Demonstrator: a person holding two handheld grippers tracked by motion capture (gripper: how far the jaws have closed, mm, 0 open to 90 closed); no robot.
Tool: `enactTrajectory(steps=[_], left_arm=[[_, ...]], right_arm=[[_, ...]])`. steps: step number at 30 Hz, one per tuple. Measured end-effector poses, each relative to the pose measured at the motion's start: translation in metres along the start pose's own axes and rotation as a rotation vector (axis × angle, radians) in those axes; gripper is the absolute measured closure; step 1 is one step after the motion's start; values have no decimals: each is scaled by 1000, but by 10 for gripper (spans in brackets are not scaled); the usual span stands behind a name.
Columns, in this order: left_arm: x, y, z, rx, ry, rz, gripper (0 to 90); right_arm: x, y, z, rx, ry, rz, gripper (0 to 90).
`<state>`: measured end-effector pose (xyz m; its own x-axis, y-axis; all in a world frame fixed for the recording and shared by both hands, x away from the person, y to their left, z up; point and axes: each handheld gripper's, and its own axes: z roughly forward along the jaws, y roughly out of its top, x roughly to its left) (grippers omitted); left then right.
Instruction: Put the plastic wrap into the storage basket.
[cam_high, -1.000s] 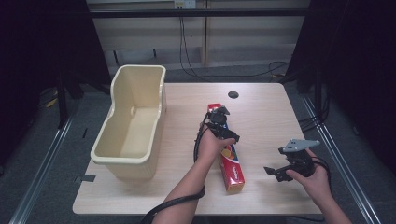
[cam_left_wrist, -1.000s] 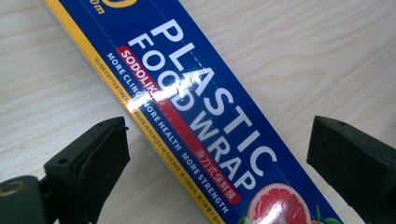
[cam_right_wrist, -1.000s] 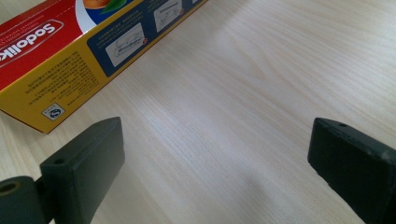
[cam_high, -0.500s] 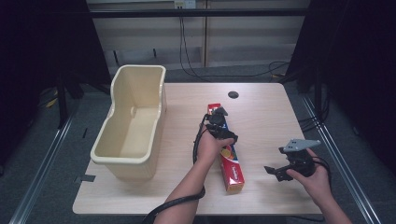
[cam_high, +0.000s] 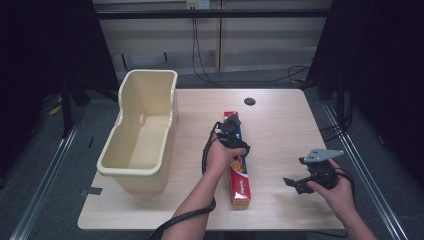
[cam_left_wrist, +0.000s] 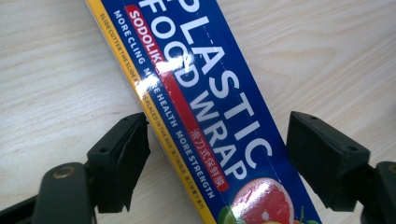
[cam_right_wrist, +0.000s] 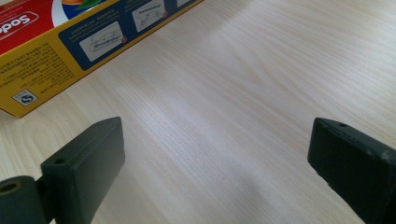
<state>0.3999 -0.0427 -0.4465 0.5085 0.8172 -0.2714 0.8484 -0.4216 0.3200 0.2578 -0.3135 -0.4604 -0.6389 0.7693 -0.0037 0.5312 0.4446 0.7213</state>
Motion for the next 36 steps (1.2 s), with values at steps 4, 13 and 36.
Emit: enactTrajectory(steps=[4, 13, 36], left_arm=[[3, -1, -3, 8, 1, -16, 258], [12, -3, -12, 53, 29, -31, 336], [9, 9, 6, 25, 82, -62, 226]], right_arm=[[0, 0, -1, -5, -3, 2, 38], [1, 0, 0, 1, -3, 2, 38], [0, 0, 1, 3, -3, -1, 40]])
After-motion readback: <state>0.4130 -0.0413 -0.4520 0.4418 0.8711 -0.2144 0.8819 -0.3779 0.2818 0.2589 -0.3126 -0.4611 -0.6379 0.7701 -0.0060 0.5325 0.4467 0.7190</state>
